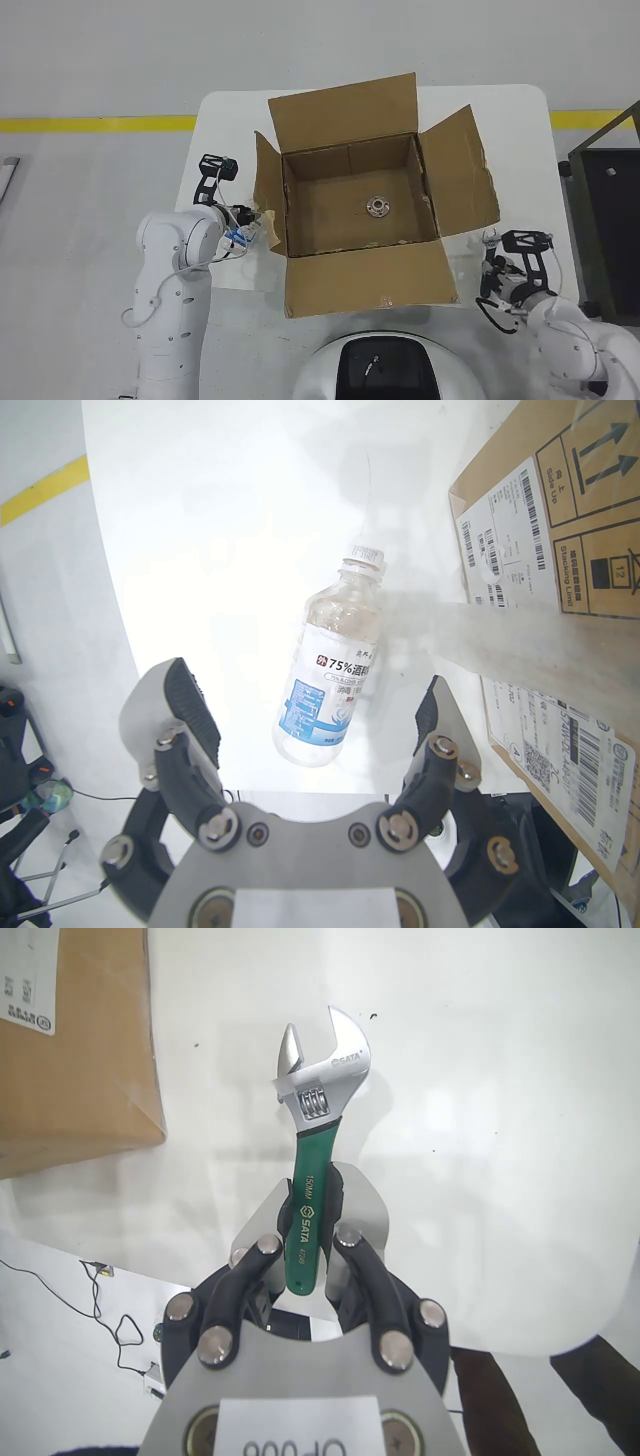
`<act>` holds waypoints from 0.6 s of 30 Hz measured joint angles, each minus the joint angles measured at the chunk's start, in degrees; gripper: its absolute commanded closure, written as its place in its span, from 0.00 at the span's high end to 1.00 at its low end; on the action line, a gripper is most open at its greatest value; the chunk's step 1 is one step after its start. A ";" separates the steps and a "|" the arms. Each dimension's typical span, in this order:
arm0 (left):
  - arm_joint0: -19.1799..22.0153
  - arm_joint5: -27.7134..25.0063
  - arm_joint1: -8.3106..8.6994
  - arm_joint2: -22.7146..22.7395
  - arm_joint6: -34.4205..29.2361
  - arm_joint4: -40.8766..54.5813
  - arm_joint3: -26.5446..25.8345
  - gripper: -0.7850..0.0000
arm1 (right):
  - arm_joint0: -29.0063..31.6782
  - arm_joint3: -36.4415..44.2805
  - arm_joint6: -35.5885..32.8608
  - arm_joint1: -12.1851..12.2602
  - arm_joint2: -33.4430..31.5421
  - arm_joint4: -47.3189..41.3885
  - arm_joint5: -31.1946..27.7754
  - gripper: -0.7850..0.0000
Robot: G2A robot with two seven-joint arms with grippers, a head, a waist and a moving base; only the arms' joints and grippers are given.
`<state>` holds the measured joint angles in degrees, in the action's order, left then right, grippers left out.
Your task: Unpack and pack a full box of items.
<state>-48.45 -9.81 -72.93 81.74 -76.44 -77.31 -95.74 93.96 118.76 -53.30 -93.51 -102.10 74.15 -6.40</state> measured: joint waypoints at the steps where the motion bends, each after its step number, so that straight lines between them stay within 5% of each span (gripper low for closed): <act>1: 0.00 0.00 0.00 0.00 0.00 0.00 0.00 1.00 | 0.03 -0.14 0.01 0.08 0.18 0.14 0.10 0.00; 15: 0.00 0.00 0.00 0.00 0.00 0.00 0.00 1.00 | -0.90 -3.02 0.37 1.52 1.70 2.27 0.44 0.01; 18: 0.00 0.00 0.00 0.00 0.00 0.00 0.00 1.00 | -1.00 -3.11 0.42 1.77 1.95 2.19 0.77 0.18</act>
<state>-48.45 -9.81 -72.93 81.74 -76.44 -77.31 -95.74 92.96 115.64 -52.88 -91.74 -100.15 76.34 -5.63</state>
